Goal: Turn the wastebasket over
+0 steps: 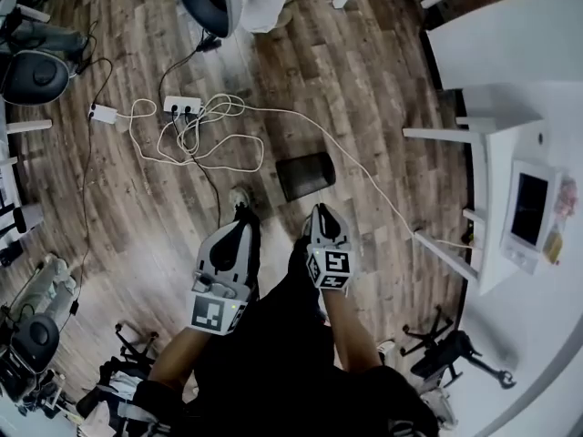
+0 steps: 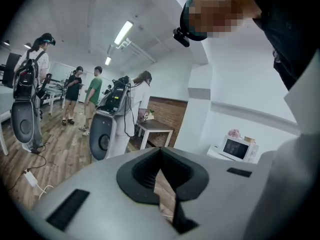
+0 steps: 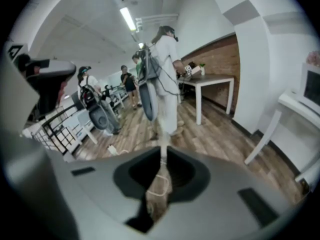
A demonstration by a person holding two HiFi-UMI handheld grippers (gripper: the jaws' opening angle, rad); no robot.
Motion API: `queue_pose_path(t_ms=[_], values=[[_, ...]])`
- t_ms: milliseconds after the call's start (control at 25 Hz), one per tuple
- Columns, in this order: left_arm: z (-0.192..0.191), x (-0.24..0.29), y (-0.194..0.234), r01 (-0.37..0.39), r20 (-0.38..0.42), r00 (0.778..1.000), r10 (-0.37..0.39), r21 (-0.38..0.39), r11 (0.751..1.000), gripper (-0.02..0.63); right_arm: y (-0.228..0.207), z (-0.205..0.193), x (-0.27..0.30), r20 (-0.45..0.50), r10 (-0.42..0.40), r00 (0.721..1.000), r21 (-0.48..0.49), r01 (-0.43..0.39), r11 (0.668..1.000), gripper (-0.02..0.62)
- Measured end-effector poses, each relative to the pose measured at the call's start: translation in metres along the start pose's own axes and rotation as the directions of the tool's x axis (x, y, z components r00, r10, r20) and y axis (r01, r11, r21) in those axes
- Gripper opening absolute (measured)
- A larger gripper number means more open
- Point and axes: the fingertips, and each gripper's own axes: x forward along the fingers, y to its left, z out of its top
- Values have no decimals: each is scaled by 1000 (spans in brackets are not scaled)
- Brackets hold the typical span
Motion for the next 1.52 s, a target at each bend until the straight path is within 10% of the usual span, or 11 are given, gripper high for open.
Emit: queue_pose_path(t_ms=[520,1520], values=[[-59,53,71,45,-4,999,-45,20,999,34,-21,-160,142,-250,-96,963,-61,83,995,163],[-198,82,101,45,-97,994,-46,-20,999,34,-68,-430,274,-581,-182,794,-129,131,983,219]])
